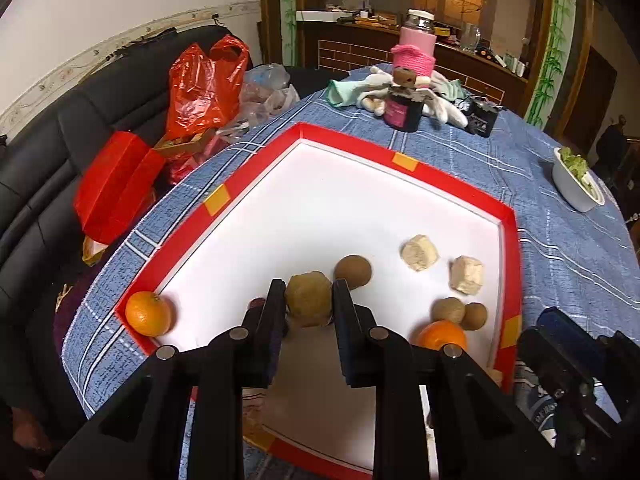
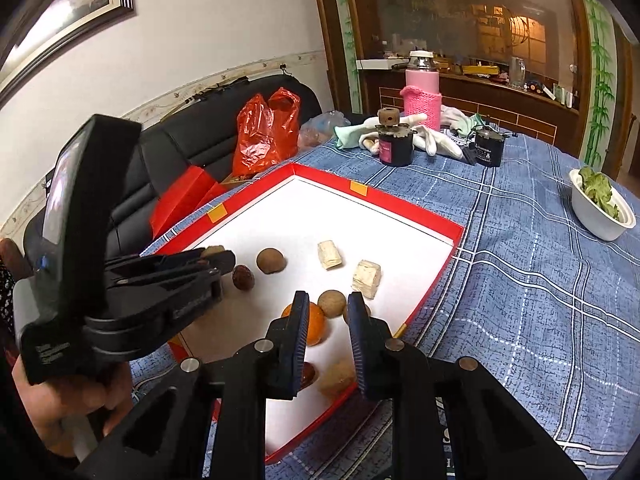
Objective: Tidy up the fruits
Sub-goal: 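Lower the cube and date into the box and open both tools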
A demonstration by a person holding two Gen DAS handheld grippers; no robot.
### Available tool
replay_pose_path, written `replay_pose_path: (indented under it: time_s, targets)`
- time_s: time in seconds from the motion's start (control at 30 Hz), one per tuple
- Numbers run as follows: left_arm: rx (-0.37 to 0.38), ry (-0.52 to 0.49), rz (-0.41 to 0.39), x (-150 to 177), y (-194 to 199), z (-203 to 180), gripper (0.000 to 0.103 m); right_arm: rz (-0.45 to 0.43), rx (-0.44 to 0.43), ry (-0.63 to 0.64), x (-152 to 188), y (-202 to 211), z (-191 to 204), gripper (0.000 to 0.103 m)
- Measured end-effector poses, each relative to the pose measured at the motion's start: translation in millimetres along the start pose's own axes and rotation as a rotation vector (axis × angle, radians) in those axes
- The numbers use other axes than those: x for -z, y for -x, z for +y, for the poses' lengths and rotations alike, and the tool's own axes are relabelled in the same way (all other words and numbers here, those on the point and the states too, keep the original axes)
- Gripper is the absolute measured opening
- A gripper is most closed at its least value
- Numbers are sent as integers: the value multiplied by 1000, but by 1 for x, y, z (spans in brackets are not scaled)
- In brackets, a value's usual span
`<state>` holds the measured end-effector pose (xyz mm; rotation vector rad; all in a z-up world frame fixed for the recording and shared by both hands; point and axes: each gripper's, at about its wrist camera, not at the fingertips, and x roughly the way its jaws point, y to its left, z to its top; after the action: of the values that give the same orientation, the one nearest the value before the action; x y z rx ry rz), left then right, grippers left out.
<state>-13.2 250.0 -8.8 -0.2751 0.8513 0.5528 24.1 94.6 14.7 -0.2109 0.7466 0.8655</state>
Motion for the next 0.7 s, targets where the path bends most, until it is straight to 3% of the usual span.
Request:
replay_pose_path:
  time_s: [0.43, 0.5, 0.53, 0.6, 0.67, 0.7]
  targets:
    - [-22, 17, 54, -3, -15, -4, 21, 45, 1, -25, -7, -25, -4, 23]
    - [-17, 26, 65, -3, -17, -2, 27, 47, 6, -28, -10, -29, -4, 23]
    - [-13, 25, 75, -3, -18, -2, 41, 49, 8, -30, -10, -30, -4, 23]
    - [-21, 42, 65, -3, -17, 3, 51, 52, 20, -38, -11, -33, -4, 45]
    - [-38, 68, 65, -4, -15, 9, 67, 43, 33, -51, -11, -32, -7, 58]
    - [-39, 72, 65, -4, -14, 10, 69, 39, 31, -58, -12, -32, -8, 66]
